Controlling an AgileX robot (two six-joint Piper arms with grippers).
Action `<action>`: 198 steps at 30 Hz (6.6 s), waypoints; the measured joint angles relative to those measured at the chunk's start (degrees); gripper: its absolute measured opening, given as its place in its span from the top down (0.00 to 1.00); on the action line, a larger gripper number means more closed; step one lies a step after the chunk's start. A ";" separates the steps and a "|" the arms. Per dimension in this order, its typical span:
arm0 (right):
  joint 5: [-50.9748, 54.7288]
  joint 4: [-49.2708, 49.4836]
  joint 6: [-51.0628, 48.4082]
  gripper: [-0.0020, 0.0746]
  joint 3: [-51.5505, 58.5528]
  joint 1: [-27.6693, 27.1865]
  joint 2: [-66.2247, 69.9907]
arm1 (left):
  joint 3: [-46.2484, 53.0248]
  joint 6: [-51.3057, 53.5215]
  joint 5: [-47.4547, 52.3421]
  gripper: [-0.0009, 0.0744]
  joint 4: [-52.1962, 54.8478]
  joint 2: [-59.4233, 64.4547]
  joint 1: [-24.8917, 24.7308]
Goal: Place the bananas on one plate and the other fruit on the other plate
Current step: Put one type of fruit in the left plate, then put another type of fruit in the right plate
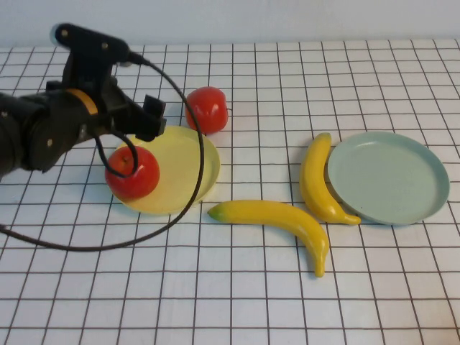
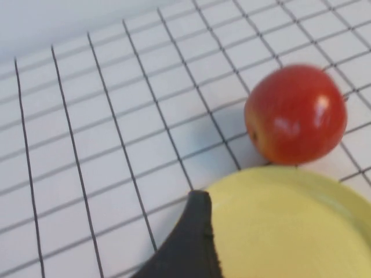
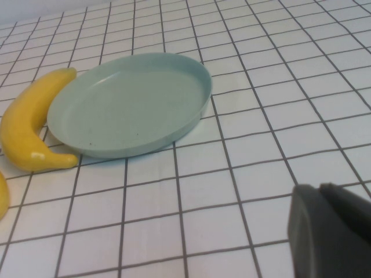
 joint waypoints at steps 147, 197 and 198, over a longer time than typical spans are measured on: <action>0.00 0.00 0.00 0.99 0.00 0.00 0.00 | -47.69 -2.61 48.28 0.23 -2.19 26.43 -6.87; 0.00 0.00 0.00 0.99 0.00 0.00 0.00 | 12.93 -10.89 21.11 0.99 -1.12 -36.78 -6.87; 0.00 0.00 0.00 0.99 0.00 0.00 0.00 | 13.77 -10.89 20.27 0.99 -0.28 -38.03 -6.87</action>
